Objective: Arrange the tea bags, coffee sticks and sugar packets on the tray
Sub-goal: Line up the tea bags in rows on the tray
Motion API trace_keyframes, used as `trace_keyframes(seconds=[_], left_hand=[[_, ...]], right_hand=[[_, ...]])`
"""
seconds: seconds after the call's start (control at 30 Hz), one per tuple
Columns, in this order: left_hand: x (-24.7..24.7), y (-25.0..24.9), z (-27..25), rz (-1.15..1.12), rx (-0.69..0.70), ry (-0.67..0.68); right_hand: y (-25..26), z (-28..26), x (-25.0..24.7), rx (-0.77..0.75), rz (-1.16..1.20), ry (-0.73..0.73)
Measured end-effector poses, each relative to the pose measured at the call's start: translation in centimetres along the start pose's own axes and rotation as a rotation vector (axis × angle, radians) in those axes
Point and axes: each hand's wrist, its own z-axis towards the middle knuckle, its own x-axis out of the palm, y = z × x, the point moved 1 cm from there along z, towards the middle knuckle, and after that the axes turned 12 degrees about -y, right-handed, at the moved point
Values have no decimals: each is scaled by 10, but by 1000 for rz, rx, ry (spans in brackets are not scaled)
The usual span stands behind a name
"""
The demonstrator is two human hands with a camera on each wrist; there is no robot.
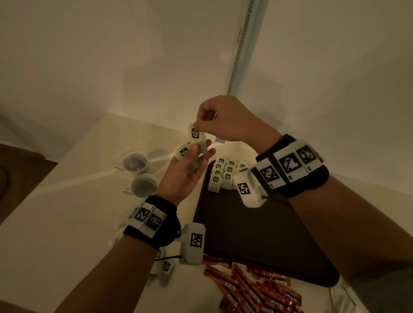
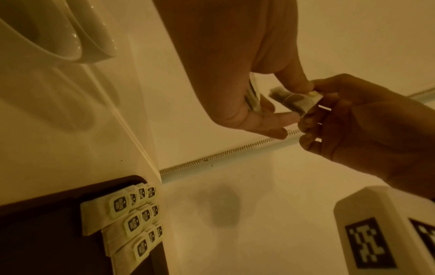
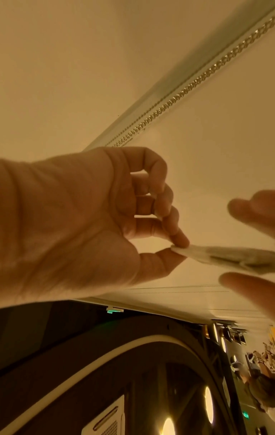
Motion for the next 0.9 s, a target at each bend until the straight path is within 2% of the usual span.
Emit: trace_keyframes(seconds=[0.47, 0.9], left_hand=[[0, -5, -1, -66, 24, -21], [0, 2, -1, 54, 10, 6]], right_hand=[[-2, -6, 3, 28, 66, -16], [-7, -5, 3, 87, 53, -64]])
